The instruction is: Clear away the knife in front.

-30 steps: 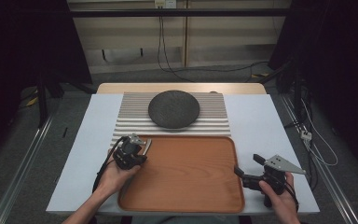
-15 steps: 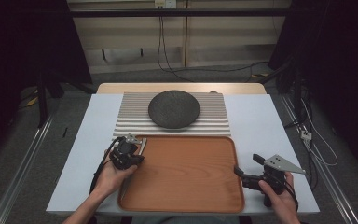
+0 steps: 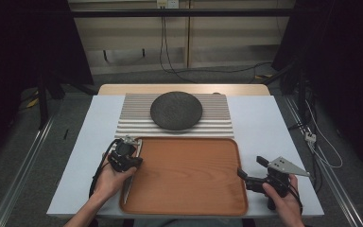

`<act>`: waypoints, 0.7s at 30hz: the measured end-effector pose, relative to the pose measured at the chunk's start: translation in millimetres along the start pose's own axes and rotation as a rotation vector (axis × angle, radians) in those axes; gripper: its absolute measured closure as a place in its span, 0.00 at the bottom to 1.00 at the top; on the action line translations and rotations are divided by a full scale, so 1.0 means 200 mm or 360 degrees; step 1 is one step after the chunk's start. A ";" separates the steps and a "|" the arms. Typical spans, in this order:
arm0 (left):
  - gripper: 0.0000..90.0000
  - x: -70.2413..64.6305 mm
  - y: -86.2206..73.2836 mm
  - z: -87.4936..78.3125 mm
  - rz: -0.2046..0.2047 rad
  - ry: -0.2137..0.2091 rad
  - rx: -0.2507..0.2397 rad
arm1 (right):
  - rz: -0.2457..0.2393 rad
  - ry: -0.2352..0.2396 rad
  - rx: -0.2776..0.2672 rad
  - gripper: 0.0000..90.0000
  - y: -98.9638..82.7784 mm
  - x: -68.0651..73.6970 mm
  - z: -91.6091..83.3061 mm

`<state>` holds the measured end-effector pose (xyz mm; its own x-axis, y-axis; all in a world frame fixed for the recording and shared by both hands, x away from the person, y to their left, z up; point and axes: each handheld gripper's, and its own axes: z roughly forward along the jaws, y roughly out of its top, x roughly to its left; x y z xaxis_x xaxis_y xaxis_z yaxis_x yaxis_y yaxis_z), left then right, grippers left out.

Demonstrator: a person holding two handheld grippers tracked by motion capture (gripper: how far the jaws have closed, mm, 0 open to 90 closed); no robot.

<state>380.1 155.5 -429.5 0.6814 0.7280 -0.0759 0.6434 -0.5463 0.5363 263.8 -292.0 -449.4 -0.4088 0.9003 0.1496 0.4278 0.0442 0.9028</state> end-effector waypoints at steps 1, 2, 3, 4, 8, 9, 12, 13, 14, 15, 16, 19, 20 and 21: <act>1.00 0.00 0.00 0.00 -0.0007 0.0003 0.0003 | 0.0000 -0.0002 0.0003 0.09 0.00 0.00 0.00; 1.00 0.00 0.00 0.00 0.0004 0.0005 0.0010 | -0.0002 0.0000 0.0002 0.09 0.00 0.00 0.00; 1.00 0.00 0.00 0.00 0.0008 0.0012 0.0010 | 0.0000 0.0002 0.0002 0.09 0.00 0.00 0.00; 1.00 0.00 0.00 0.00 -0.0004 0.0006 0.0008 | -0.0004 0.0002 0.0002 0.09 0.00 0.00 0.00; 1.00 0.00 -0.02 -0.01 0.0010 0.0001 -0.0006 | -0.0003 -0.0002 -0.0004 0.09 0.00 0.00 0.00; 1.00 0.00 -0.02 -0.01 0.0008 -0.0006 -0.0015 | -0.0004 -0.0002 -0.0005 0.09 0.00 0.00 0.00; 1.00 0.00 -0.03 -0.01 -0.0010 -0.0014 -0.0090 | -0.0003 0.0000 -0.0006 0.09 0.00 0.00 0.00; 1.00 0.00 -0.03 -0.01 0.0018 -0.0040 -0.0086 | -0.0003 0.0000 -0.0006 0.09 0.00 0.00 0.00; 1.00 0.00 -0.04 -0.01 0.0019 -0.0049 -0.0101 | -0.0003 0.0001 -0.0006 0.09 0.00 0.00 0.00; 1.00 -0.01 -0.03 -0.02 0.0007 -0.0059 -0.0143 | -0.0006 0.0001 -0.0006 0.09 0.00 0.00 0.00; 0.98 -0.01 -0.03 -0.02 0.0011 -0.0068 -0.0168 | -0.0005 0.0002 -0.0004 0.09 0.00 0.00 0.00; 0.83 -0.01 -0.03 -0.04 0.0005 -0.0094 -0.0249 | -0.0003 0.0005 -0.0001 0.09 0.00 0.00 0.00; 0.78 -0.01 -0.03 -0.04 0.0015 -0.0104 -0.0277 | -0.0002 0.0004 0.0000 0.09 0.00 0.00 0.00; 0.70 -0.01 -0.03 -0.05 0.0015 -0.0097 -0.0295 | -0.0004 0.0006 0.0002 0.09 0.00 0.00 0.00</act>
<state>371.5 160.3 -424.2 0.7107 0.6936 -0.1176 0.5651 -0.4633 0.6827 263.8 -291.9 -449.2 -0.4129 0.8986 0.1487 0.4278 0.0472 0.9027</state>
